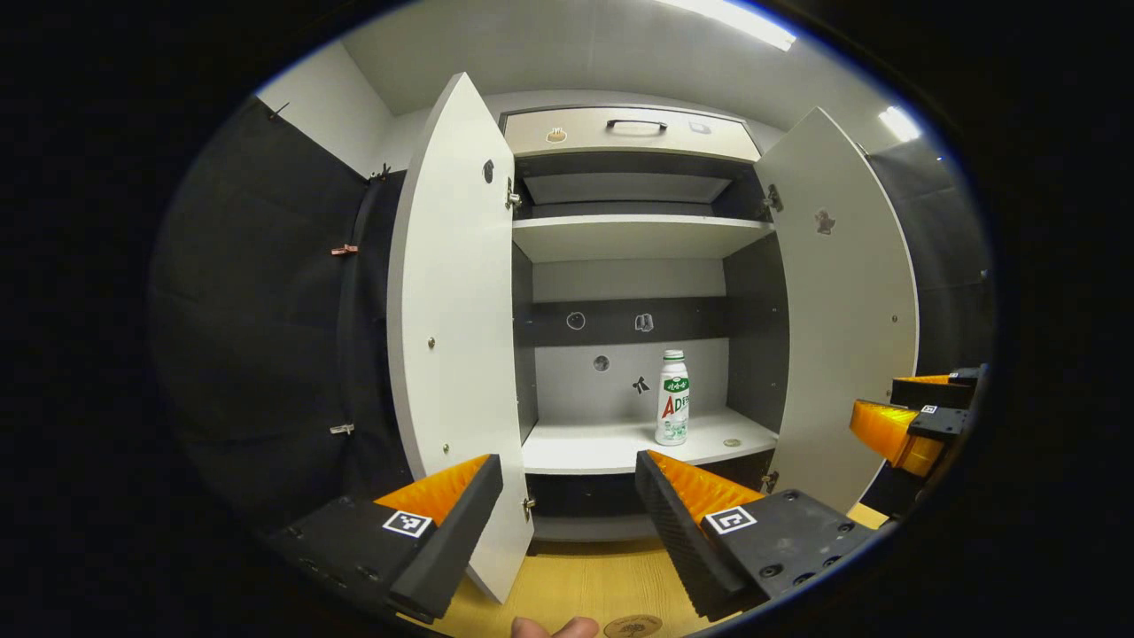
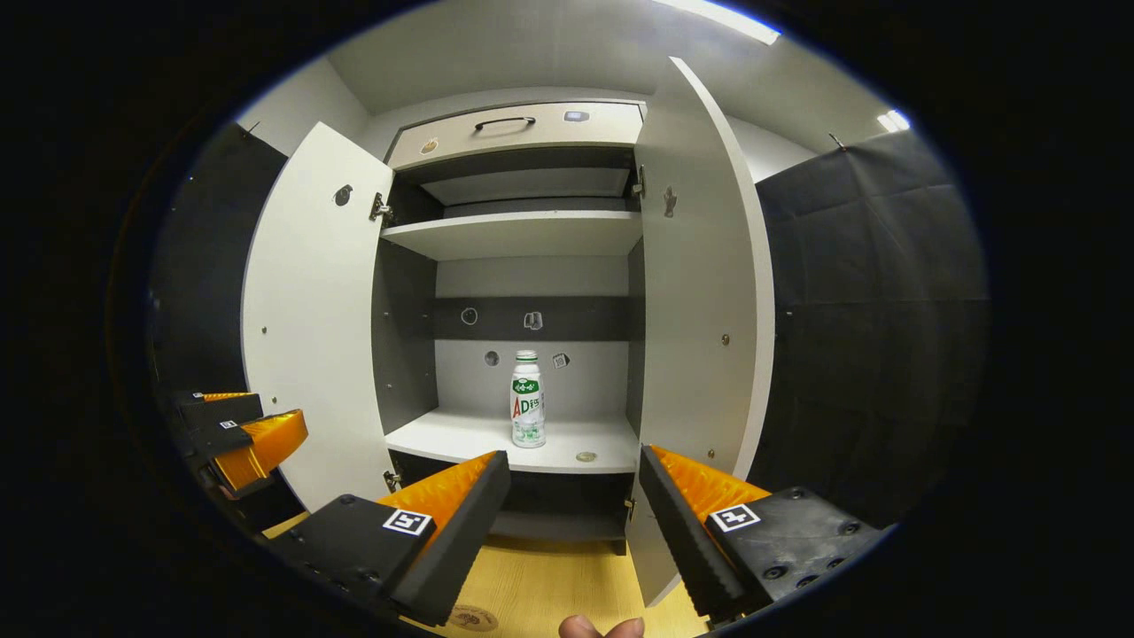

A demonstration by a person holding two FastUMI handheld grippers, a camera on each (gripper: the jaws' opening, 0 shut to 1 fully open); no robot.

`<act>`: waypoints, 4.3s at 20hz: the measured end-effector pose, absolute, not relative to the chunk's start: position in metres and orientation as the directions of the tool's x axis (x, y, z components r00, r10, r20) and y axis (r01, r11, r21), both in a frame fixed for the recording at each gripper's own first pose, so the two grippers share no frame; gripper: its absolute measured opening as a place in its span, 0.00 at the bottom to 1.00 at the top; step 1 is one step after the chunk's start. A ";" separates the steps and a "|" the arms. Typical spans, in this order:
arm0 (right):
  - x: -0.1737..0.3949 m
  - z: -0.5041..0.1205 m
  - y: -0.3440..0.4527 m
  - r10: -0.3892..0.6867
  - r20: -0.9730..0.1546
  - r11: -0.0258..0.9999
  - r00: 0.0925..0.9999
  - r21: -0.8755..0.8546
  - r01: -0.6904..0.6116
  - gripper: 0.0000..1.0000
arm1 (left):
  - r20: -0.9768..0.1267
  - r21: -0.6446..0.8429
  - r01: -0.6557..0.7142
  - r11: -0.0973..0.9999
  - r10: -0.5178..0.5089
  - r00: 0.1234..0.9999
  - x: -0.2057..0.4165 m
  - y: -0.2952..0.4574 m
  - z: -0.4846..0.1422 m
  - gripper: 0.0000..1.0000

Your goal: Grasp the bottle in the cabinet with the left hand and place it on the coaster, then close the right door with the right hand and the left door with the left hand.

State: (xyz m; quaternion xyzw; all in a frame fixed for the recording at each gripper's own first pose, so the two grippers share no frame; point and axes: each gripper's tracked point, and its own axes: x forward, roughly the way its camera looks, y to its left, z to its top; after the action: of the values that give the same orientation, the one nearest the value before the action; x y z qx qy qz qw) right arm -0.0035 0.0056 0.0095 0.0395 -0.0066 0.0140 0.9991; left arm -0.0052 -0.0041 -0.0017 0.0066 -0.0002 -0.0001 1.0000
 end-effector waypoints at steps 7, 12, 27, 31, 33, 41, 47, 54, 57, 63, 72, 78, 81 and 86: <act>-0.009 0.009 0.005 0.035 0.013 0.995 0.999 0.089 -0.036 0.98 | -0.001 0.016 0.014 1.000 -0.014 1.000 -0.004 -0.014 -0.005 0.96; -0.015 0.008 -0.011 0.019 0.024 0.996 1.000 0.081 -0.021 0.98 | 0.013 0.010 0.079 0.997 -0.079 0.997 0.021 -0.048 -0.001 0.96; -0.036 -0.014 -0.101 -0.033 -0.004 0.995 0.999 0.099 0.033 0.98 | 0.023 -0.041 0.243 0.969 -0.242 0.970 0.212 -0.176 -0.008 0.96; -0.034 -0.018 -0.129 -0.050 -0.004 0.993 0.999 0.105 0.050 0.98 | 0.012 -0.021 0.243 0.970 -0.243 0.970 0.268 -0.193 -0.020 0.96; -0.031 -0.021 -0.140 -0.054 -0.006 0.992 0.999 0.111 0.055 0.98 | -0.004 -0.002 0.222 0.975 -0.222 0.975 0.294 -0.198 -0.030 0.96; -0.021 -0.033 -0.174 -0.066 -0.017 0.993 0.998 0.094 0.068 0.98 | -0.033 0.017 0.171 0.985 -0.170 0.985 0.359 -0.207 -0.054 0.96; -0.024 -0.035 -0.189 -0.104 -0.024 0.989 0.994 0.101 0.106 0.98 | -0.055 -0.022 0.186 0.982 -0.187 0.981 0.370 -0.203 -0.067 0.77; -0.037 -0.021 -0.166 -0.091 -0.001 0.991 0.996 0.098 0.090 0.98 | -0.019 -0.013 0.194 0.981 -0.194 0.981 0.363 -0.199 -0.058 0.74; -0.044 -0.017 -0.149 -0.076 0.008 0.993 0.997 0.091 0.075 0.98 | 0.026 -0.001 0.208 0.978 -0.208 0.978 0.355 -0.200 -0.047 0.74; -0.061 -0.005 -0.113 -0.050 0.026 0.993 0.998 0.107 0.047 0.98 | 0.067 0.002 0.228 0.974 -0.228 0.971 0.349 -0.199 -0.041 0.73; -0.085 0.012 -0.071 -0.015 0.064 0.995 0.998 0.100 0.008 0.98 | 0.046 -0.076 0.277 0.958 -0.274 0.961 0.351 -0.197 -0.043 0.74; -0.095 0.014 -0.057 -0.003 0.065 0.996 0.998 0.084 -0.002 0.98 | 0.020 -0.064 0.333 0.941 -0.333 0.943 0.356 -0.201 -0.054 0.74; -0.098 0.020 -0.052 -0.004 0.076 0.997 0.997 0.083 -0.002 0.98 | -0.024 -0.085 0.322 0.943 -0.325 0.946 0.363 -0.202 -0.062 0.74; -0.098 0.021 -0.049 -0.014 0.070 0.997 0.997 0.083 0.008 0.98 | -0.107 -0.122 0.319 0.940 -0.332 0.937 0.365 -0.205 -0.070 0.74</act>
State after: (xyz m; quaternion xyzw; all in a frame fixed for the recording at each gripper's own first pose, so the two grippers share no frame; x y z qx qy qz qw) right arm -0.0982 -0.0488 0.0215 0.0414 -0.0353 -0.0056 0.9985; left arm 0.3654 -0.2045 -0.0698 -0.0516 0.0632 -0.1657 0.9828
